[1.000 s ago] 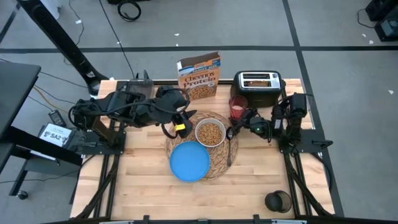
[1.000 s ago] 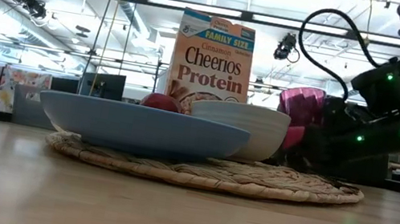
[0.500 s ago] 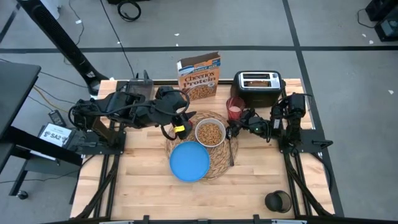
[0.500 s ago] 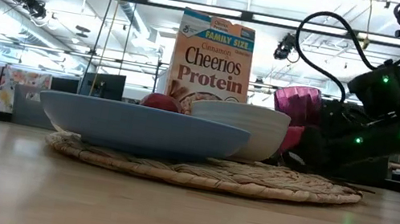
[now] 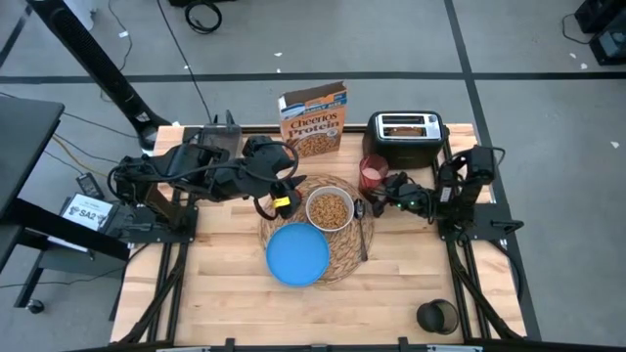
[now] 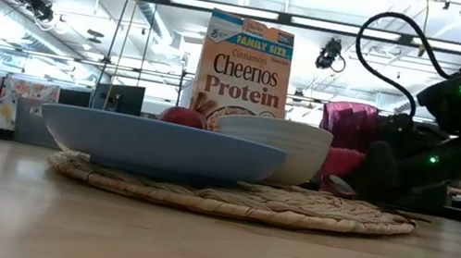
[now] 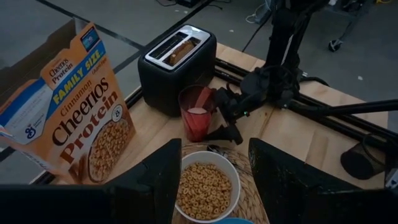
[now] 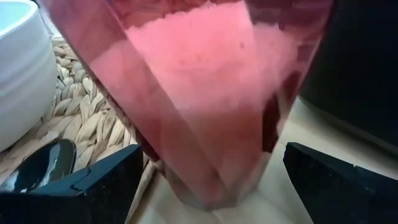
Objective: Arrange a breakfast setting
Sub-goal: Put the glass of milk to the top of the black spoon, then put the bagel on top of the blue plate
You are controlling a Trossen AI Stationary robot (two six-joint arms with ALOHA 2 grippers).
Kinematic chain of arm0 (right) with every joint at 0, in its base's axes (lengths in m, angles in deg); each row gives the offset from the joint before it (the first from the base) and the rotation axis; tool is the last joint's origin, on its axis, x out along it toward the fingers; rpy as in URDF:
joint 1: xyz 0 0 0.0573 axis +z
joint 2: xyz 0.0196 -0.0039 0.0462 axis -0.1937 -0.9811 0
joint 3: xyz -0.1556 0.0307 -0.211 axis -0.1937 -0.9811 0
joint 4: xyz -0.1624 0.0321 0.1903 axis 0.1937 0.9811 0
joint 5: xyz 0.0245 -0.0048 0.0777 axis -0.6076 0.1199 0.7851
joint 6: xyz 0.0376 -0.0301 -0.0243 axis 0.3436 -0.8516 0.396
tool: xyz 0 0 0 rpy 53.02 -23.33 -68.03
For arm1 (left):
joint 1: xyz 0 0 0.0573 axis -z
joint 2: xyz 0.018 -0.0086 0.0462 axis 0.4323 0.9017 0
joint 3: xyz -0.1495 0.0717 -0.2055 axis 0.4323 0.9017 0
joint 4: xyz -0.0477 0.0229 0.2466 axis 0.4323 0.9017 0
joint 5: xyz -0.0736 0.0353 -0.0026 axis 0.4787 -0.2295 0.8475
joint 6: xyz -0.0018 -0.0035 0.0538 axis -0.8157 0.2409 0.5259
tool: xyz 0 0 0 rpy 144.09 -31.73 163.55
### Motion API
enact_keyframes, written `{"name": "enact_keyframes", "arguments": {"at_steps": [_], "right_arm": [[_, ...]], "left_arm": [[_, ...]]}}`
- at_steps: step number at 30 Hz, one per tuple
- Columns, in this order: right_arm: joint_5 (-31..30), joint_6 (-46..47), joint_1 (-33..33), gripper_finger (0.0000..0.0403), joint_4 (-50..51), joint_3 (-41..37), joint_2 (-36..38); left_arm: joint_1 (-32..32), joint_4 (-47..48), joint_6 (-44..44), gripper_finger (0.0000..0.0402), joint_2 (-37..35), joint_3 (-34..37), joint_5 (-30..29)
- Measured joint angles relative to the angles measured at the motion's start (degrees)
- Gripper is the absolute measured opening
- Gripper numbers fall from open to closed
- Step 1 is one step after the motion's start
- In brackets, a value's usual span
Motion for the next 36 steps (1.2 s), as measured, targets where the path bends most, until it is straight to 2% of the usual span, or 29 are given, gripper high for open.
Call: {"name": "enact_keyframes", "arguments": {"at_steps": [14,25,31,36], "right_arm": [[-1.95,0.93,-1.52,0.0384,12.73,1.87,8.19],[-0.29,1.51,-1.66,0.0373,18.71,2.34,13.58],[1.65,4.98,-1.58,0.0371,30.17,2.61,20.3],[4.62,5.85,-0.87,0.0371,47.96,6.04,28.5]], "left_arm": [[0.31,0.2,-1.24,0.0192,0.0,0.0,0.04],[0.95,0.26,-1.53,0.0192,0.0,0.0,0.39],[2.31,0.21,-2.7,0.0192,0.0,0.0,0.7],[2.22,0.2,-2.81,0.019,0.0,-0.02,4.96]]}}
